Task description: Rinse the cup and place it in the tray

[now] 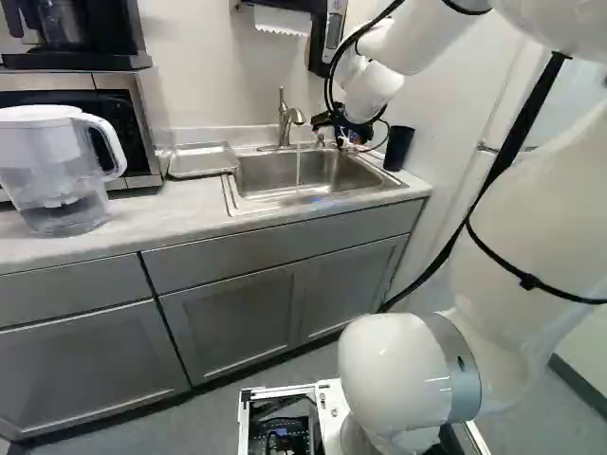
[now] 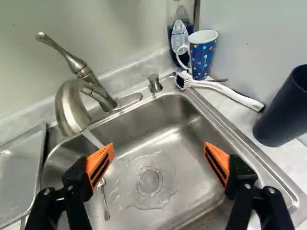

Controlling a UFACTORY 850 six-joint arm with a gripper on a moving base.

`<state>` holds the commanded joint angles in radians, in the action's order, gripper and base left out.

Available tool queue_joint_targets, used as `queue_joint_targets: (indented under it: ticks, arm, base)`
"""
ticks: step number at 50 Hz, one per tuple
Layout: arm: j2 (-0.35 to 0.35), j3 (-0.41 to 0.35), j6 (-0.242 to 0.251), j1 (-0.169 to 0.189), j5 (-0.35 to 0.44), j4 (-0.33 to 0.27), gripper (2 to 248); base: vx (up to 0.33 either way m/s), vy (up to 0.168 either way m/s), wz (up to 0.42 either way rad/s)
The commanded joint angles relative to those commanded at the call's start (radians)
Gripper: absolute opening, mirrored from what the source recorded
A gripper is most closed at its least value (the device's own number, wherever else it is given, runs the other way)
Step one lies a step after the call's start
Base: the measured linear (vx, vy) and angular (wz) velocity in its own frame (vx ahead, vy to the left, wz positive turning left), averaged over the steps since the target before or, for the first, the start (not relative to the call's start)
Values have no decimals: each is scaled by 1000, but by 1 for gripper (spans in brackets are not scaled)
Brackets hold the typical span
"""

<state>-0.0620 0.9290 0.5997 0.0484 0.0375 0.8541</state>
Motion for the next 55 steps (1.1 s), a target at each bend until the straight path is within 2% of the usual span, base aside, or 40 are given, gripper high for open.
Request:
queue_joint_targets:
  ticks: [33,40,55]
  arm:
    - [0,0,2,0,159,163,247]
    - [0,0,49,0,194,197,247]
    - [0,0,200,0,272,267,247]
  base:
    - [0,0,0]
    - [0,0,0]
    - [0,0,0]
